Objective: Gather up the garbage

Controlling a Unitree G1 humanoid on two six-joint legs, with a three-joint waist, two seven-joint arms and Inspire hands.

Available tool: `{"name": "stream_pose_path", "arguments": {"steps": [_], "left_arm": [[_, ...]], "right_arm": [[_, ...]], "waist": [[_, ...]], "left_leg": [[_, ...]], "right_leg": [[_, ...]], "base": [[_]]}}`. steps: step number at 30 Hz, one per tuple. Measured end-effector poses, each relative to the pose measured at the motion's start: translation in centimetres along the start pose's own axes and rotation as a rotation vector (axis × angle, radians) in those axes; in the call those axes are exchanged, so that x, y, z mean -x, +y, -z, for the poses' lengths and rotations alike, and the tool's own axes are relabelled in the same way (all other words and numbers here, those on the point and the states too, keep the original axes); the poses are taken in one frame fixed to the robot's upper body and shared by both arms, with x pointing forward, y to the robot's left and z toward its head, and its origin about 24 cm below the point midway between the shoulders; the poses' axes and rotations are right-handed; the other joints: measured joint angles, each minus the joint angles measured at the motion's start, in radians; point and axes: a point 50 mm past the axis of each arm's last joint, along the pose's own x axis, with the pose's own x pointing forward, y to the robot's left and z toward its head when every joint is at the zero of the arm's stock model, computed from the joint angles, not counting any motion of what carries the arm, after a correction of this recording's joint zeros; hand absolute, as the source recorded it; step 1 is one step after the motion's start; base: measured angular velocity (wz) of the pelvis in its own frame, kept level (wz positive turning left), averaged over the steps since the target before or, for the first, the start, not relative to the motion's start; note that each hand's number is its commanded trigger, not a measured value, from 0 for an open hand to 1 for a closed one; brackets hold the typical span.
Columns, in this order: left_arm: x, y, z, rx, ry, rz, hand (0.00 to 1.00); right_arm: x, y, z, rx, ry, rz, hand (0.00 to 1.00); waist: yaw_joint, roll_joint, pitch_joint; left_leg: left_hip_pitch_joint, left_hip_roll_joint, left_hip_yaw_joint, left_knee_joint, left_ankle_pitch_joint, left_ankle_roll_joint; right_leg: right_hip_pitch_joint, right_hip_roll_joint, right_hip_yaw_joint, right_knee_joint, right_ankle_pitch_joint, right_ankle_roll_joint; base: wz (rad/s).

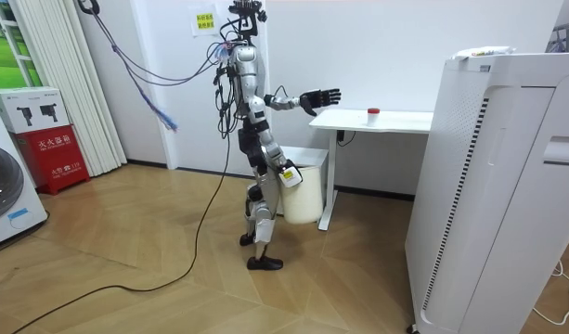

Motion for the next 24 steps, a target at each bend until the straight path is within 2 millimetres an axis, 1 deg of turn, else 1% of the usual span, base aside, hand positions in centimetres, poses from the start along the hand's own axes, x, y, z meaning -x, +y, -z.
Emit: {"name": "stream_pose_path", "arguments": {"steps": [5,7,8,9,10,11,12,13,14,15,16,19,20,21,22,23,24], "left_arm": [[0.1,0.8,0.3,-0.019,0.008,-0.024,0.0],[0.1,1.5,0.5,-0.028,0.015,-0.059,0.0],[0.1,1.7,0.6,-0.032,0.019,-0.072,0.0],[0.2,2.2,0.7,-0.036,0.026,-0.1,0.0],[0.4,2.7,1.0,-0.039,0.038,-0.132,0.0],[0.5,2.9,1.1,-0.04,0.046,-0.146,0.0],[0.8,3.4,1.3,-0.044,0.059,-0.174,0.0],[0.9,3.9,1.5,-0.05,0.066,-0.203,0.0],[0.9,4.1,1.5,-0.052,0.067,-0.215,0.0],[1.0,4.5,1.6,-0.055,0.069,-0.238,0.0],[1.1,4.7,1.7,-0.056,0.074,-0.254,0.0],[1.3,4.7,1.7,-0.057,0.079,-0.262,0.0],[1.4,4.6,1.9,-0.056,0.089,-0.275,0.0],[1.7,4.7,2.3,-0.058,0.107,-0.288,0.0],[1.9,4.8,2.4,-0.06,0.114,-0.295,0.0],[2.3,5.1,2.6,-0.063,0.13,-0.311,0.0],[2.7,5.4,2.9,-0.066,0.147,-0.329,0.0]], "right_arm": [[0.0,-0.1,0.0,-0.012,-0.003,0.011,1.0],[0.0,-0.3,-0.1,-0.03,-0.014,0.029,1.0],[0.0,-0.3,-0.2,-0.033,-0.017,0.032,1.0],[0.0,-0.3,-0.2,-0.033,-0.021,0.036,1.0],[0.1,-0.3,-0.2,-0.034,-0.02,0.038,1.0],[0.1,-0.4,-0.2,-0.036,-0.019,0.039,1.0],[0.1,-0.4,-0.1,-0.04,-0.019,0.04,1.0],[0.1,-0.3,-0.1,-0.04,-0.019,0.039,1.0],[0.1,-0.3,-0.1,-0.041,-0.019,0.038,1.0],[0.1,-0.3,-0.1,-0.043,-0.02,0.039,1.0],[0.1,-0.3,-0.1,-0.043,-0.018,0.039,1.0],[0.1,-0.4,0.0,-0.041,-0.015,0.042,1.0],[0.1,-0.4,0.0,-0.036,-0.012,0.041,1.0],[0.1,-0.4,0.1,-0.023,-0.01,0.037,1.0],[0.1,-0.3,0.0,-0.016,-0.011,0.034,1.0],[0.1,-0.3,0.0,-0.009,-0.011,0.026,1.0],[0.1,-0.1,-0.2,-0.005,-0.018,0.019,1.0]], "waist": [[-0.005,0.0,-0.0001],[0.008,0.0,0.0001],[0.011,0.0,0.0002],[0.025,-0.001,0.0009],[0.034,-0.003,0.0016],[0.039,-0.003,0.0018],[0.053,-0.003,0.0019],[0.057,-0.005,0.0022],[0.057,-0.005,0.0016],[0.057,-0.005,0.0011],[0.057,-0.006,0.0011],[0.052,-0.009,0.0009],[0.053,-0.014,0.002],[0.063,-0.015,0.0024],[0.067,-0.016,0.0028],[0.082,-0.017,0.0027],[0.087,-0.02,0.0024]], "left_leg": [[0.0,0.001,0.007,0.002,-0.001,-0.001],[0.003,0.004,0.029,0.0,-0.005,-0.002],[0.003,0.005,0.04,0.0,-0.007,-0.003],[0.006,0.008,0.057,0.001,-0.012,-0.005],[0.016,0.012,0.081,0.001,-0.019,-0.007],[0.022,0.015,0.096,0.001,-0.024,-0.008],[0.033,0.021,0.119,0.005,-0.035,-0.012],[0.037,0.027,0.13,0.011,-0.044,-0.014],[0.038,0.029,0.135,0.012,-0.046,-0.015],[0.039,0.037,0.154,0.018,-0.052,-0.017],[0.038,0.043,0.158,0.029,-0.06,-0.021],[0.04,0.053,0.162,0.037,-0.065,-0.026],[0.046,0.061,0.173,0.043,-0.069,-0.032],[0.053,0.072,0.184,0.058,-0.082,-0.041],[0.052,0.081,0.191,0.076,-0.093,-0.045],[0.051,0.101,0.211,0.119,-0.116,-0.057],[0.04,0.123,0.21,0.183,-0.138,-0.068]], "right_leg": [[-0.006,0.002,0.007,0.008,0.001,-0.001],[-0.029,0.003,0.022,0.025,0.0,-0.001],[-0.035,0.004,0.022,0.028,0.0,-0.001],[-0.043,0.004,0.017,0.041,0.0,-0.002],[-0.055,0.006,0.018,0.054,0.0,-0.003],[-0.059,0.006,0.015,0.06,-0.001,-0.005],[-0.067,0.008,0.002,0.072,0.002,-0.011],[-0.071,0.008,-0.024,0.077,0.005,-0.019],[-0.07,0.008,-0.035,0.076,0.007,-0.023],[-0.07,0.009,-0.055,0.071,0.011,-0.03],[-0.069,0.011,-0.067,0.071,0.013,-0.032],[-0.068,0.021,-0.063,0.07,0.012,-0.034],[-0.069,0.027,-0.064,0.071,0.009,-0.039],[-0.07,0.035,-0.068,0.077,0.001,-0.05],[-0.071,0.039,-0.071,0.083,-0.004,-0.056],[-0.076,0.046,-0.088,0.108,-0.02,-0.07],[-0.078,0.047,-0.111,0.127,-0.043,-0.082]], "base": [[-0.06],[-0.27],[-0.47],[-0.55],[-0.6],[-0.7],[-0.72],[-0.67],[-0.51],[-0.38],[-0.32],[-0.14],[-0.3],[-0.38],[-0.56],[-0.58],[-0.67]]}}
